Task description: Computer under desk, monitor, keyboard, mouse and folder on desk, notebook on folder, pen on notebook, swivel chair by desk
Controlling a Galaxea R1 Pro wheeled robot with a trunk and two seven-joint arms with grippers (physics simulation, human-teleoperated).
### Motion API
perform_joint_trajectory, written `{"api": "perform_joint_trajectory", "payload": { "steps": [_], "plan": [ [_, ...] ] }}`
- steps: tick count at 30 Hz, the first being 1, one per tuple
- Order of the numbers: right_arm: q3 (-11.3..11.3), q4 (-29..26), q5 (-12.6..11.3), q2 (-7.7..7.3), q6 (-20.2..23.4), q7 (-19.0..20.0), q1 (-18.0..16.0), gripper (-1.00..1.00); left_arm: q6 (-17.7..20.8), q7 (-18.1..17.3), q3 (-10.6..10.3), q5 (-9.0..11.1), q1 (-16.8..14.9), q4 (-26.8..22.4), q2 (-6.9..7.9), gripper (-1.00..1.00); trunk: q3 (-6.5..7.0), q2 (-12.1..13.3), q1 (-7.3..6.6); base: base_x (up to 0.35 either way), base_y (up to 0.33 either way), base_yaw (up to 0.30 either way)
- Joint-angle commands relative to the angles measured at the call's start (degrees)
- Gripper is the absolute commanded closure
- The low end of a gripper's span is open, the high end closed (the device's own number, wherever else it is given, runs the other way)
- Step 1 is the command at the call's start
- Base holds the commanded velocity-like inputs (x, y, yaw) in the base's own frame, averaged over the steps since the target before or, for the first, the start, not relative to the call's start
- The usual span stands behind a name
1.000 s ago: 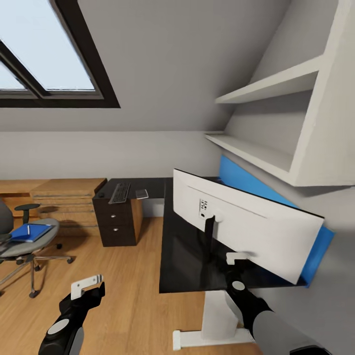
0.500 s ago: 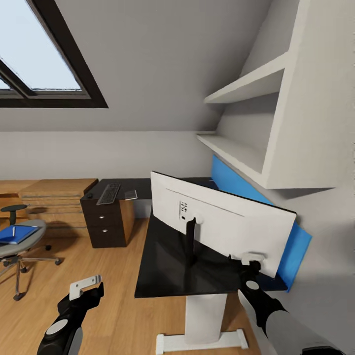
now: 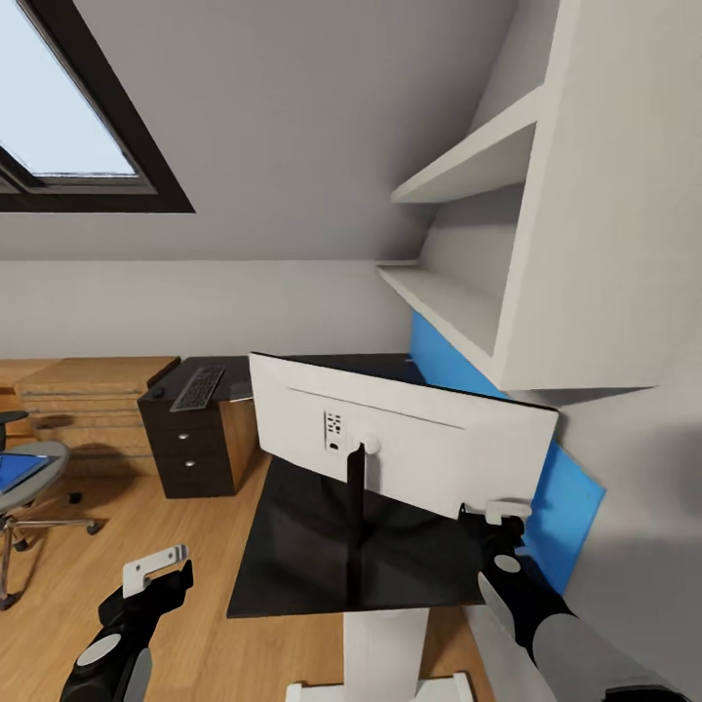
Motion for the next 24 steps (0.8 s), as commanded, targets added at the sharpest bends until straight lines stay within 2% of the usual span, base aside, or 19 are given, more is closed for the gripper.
{"api": "perform_joint_trajectory", "payload": {
  "steps": [1, 8, 21, 24],
  "plan": [
    [0.39, 0.03, -0.24, -0.06, -0.14, -0.33, -0.06, -1.00, 0.28, 0.21, 0.07, 0.26, -0.05, -0.08, -0.04, -1.00, -0.10, -0.09, 0.03, 0.042, -0.033, 0.000],
    [0.39, -0.02, -0.24, -0.04, -0.14, -0.30, -0.06, -1.00, 0.28, 0.21, 0.08, 0.23, -0.05, -0.08, -0.05, -1.00, -0.10, -0.09, 0.03, 0.094, -0.010, 0.000],
    [0.54, -0.18, -0.15, 0.16, -0.14, -0.33, -0.06, -1.00, 0.29, 0.21, 0.26, 0.22, -0.05, -0.08, -0.01, -1.00, -0.10, -0.09, 0.03, 0.309, 0.004, 0.000],
    [0.54, -0.18, -0.15, 0.16, -0.14, -0.33, -0.06, -1.00, 0.31, 0.21, 0.93, 0.26, -0.05, -0.31, -0.01, -1.00, -0.10, -0.09, 0.03, 0.323, 0.080, 0.000]
  ]
}}
